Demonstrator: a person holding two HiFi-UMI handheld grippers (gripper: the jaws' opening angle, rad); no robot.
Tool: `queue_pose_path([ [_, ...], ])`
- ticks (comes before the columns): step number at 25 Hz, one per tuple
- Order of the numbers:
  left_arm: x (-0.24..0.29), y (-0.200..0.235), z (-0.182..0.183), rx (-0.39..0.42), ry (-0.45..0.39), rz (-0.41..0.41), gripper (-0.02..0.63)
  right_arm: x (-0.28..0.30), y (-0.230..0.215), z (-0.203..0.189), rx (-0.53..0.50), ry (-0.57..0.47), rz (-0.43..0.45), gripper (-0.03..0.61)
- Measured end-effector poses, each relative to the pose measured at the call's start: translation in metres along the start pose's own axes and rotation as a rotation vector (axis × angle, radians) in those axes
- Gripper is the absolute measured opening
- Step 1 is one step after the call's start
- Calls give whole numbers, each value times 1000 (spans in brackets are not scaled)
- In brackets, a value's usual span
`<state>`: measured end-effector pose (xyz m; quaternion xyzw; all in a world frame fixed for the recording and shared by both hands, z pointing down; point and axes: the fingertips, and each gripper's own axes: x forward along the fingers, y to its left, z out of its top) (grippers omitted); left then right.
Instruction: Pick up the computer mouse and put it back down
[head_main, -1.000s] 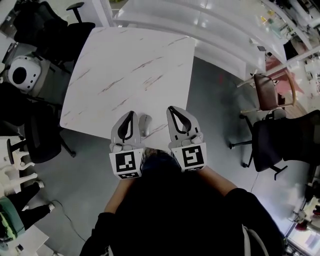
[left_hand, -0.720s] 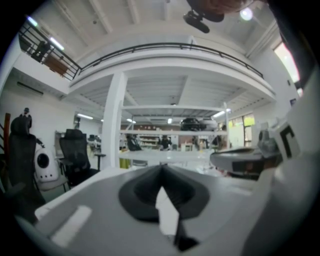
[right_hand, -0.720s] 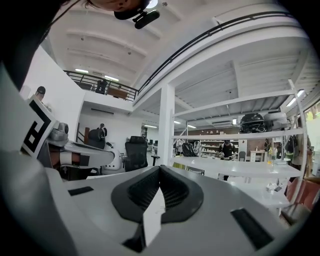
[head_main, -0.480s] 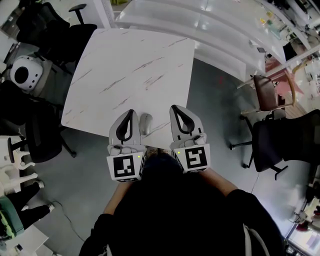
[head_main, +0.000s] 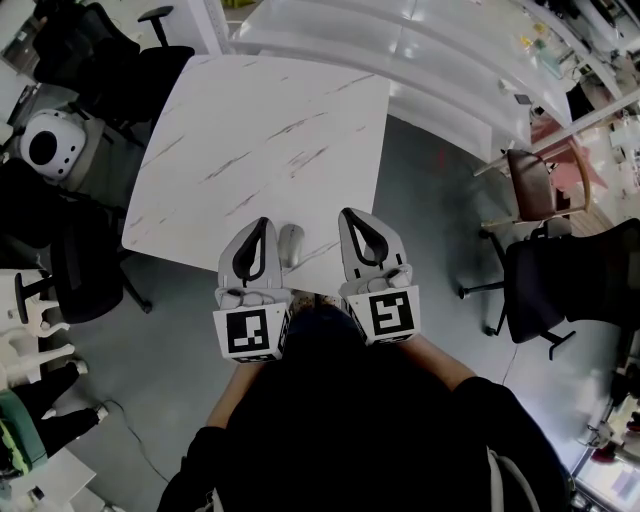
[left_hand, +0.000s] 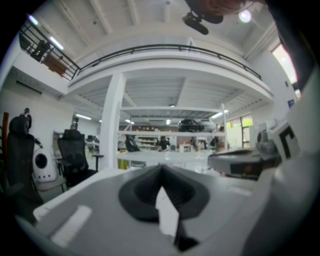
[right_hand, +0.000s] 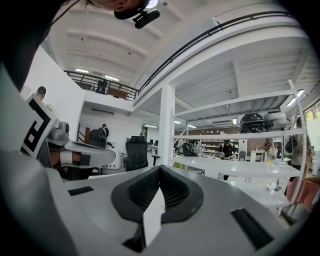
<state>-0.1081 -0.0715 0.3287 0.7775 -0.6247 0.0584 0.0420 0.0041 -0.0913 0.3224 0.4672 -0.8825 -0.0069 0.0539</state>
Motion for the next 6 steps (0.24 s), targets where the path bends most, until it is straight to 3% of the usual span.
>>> queue_pose_path([
  [6,3,-2,-2,-4,7,-5,8,1,-3,-1,0,1,0,18],
])
